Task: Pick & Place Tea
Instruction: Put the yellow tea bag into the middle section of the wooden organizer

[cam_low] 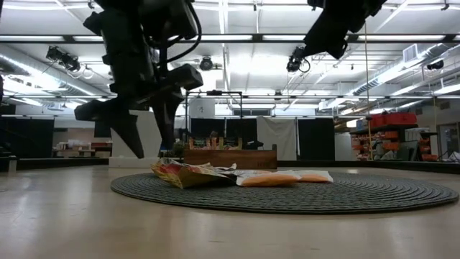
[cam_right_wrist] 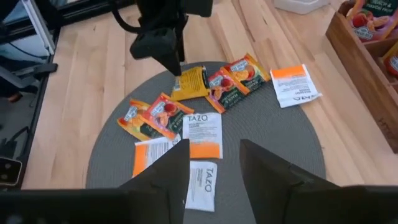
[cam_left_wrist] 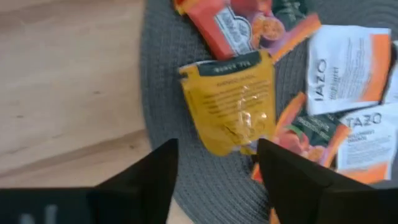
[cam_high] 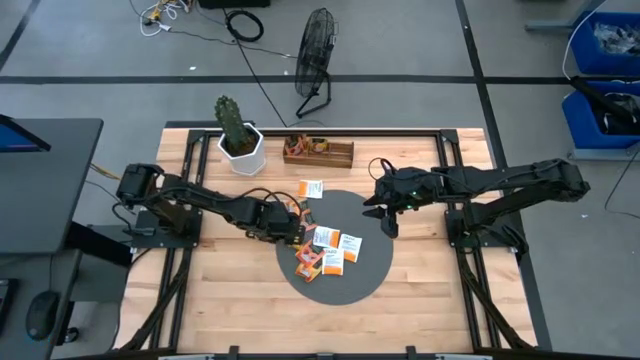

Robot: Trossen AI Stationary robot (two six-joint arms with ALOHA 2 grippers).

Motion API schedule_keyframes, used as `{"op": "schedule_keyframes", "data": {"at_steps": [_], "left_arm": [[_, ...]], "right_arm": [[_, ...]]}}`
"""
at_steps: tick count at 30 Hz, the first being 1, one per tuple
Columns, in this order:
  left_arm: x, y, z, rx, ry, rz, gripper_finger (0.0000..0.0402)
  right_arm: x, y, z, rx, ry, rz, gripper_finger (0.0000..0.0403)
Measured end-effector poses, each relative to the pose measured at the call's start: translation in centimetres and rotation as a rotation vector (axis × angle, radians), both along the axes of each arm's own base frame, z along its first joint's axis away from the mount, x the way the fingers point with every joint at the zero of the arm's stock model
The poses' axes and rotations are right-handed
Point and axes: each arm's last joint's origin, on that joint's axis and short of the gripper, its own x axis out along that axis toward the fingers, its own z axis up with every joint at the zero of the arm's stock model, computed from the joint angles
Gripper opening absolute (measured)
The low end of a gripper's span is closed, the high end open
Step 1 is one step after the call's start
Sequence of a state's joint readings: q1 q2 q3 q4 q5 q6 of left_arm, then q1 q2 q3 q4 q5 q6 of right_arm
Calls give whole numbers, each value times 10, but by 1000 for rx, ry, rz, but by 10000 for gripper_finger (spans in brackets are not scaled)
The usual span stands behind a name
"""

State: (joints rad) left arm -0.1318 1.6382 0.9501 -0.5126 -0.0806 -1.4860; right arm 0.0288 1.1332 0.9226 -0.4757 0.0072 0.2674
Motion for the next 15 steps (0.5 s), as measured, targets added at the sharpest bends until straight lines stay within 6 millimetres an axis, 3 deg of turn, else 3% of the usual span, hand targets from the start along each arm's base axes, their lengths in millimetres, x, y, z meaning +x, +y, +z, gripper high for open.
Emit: {"op": "schedule_keyframes", "data": {"at_steps": [6,15], "left_arm": [[-1,1,0,29,9,5,297],[-7,2,-15,26,-16,8,293]], "right_arm": [[2,0,-1,7,-2,-6,146],[3,0,-1,7,-10,-5,141]]}}
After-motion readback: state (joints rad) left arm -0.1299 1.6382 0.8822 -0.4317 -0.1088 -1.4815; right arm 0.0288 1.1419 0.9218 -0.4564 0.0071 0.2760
